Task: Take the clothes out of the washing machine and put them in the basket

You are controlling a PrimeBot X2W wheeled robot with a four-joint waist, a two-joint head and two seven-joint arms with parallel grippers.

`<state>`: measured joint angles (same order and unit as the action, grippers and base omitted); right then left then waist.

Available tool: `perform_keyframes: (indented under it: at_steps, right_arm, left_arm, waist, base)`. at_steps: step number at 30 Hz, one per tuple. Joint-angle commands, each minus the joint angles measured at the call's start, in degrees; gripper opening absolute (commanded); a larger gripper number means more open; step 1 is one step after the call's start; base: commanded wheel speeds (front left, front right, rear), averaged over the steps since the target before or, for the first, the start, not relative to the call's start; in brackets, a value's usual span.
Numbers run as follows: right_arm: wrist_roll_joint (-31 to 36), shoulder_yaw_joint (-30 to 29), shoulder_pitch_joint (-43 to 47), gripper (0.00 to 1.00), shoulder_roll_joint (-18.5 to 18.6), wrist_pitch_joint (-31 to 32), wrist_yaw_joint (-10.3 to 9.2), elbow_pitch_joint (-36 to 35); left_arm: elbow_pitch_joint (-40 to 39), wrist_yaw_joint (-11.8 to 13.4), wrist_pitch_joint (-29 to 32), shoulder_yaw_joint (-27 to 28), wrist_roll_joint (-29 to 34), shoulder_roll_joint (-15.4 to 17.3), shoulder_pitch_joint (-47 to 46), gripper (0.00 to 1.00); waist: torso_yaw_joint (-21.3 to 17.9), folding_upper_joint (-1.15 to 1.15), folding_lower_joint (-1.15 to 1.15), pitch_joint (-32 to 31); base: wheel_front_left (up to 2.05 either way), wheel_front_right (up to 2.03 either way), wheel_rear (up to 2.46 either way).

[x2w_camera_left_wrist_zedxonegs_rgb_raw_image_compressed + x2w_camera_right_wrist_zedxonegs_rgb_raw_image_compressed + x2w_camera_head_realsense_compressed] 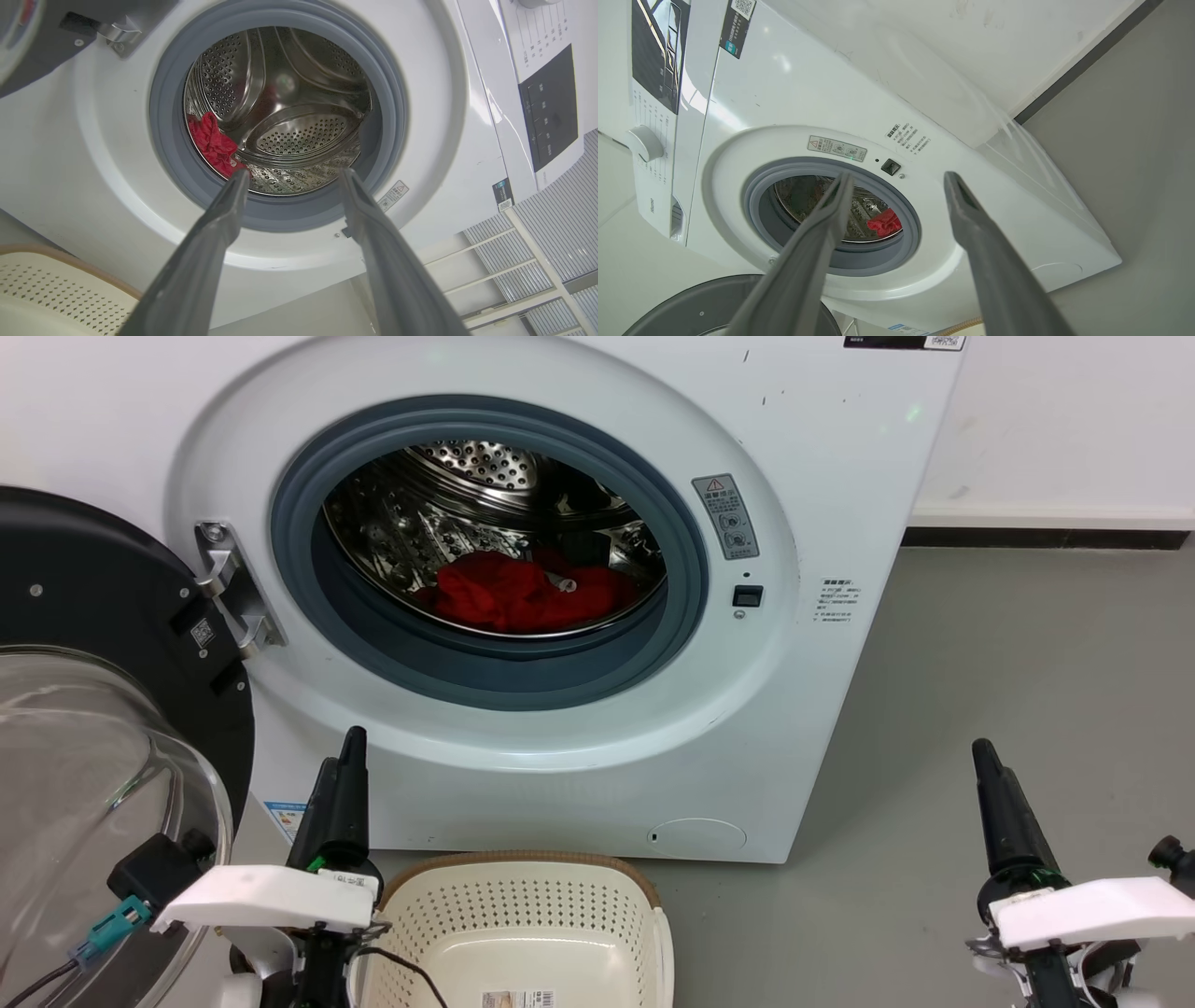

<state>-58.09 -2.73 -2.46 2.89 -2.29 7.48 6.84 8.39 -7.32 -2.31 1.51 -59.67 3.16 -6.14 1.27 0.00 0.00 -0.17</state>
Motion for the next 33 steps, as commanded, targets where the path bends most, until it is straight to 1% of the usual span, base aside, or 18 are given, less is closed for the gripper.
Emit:
perform_keyframes:
  at_steps: [1,5,6,16,33]
  right_arm:
    - [3.85,0.33,-0.25,1.0,0.05,-0.8,0.01,-1.5]
    - [8.4,0.55,0.22,1.0,0.05,-1.58,0.01,-1.77]
    - [8.4,0.55,0.22,1.0,0.05,-1.58,0.01,-1.77]
    - [17.97,0.79,1.02,1.0,0.04,-3.5,0.02,-0.99]
    - [30.58,0.22,1.73,1.0,0.02,-5.39,0.01,1.05]
  left_arm:
    - [-1.03,-0.13,-0.74,-0.19,3.31,0.46,-1.55,1.0]
    - [-0.75,-0.14,-1.56,-0.84,7.36,0.72,-1.66,1.0]
    - [-0.75,-0.14,-1.56,-0.84,7.36,0.72,-1.66,1.0]
    - [-0.6,-0.16,-3.4,-2.3,16.58,1.3,-2.19,1.0]
    - [1.54,0.06,-6.2,-3.98,30.63,2.27,-3.43,1.0]
  waist:
    - [0.07,0.0,0.0,-0.03]
    - [0.2,0.0,0.0,-0.08]
    - [0.2,0.0,0.0,-0.08]
    - [0.57,0.0,0.0,-0.24]
    - [0.96,0.0,0.0,-0.37]
  base:
    - [0.0,0.0,0.0]
    - [0.0,0.0,0.0]
    - [0.0,0.0,0.0]
    - [0.0,0.0,0.0]
    - [0.0,0.0,0.0]
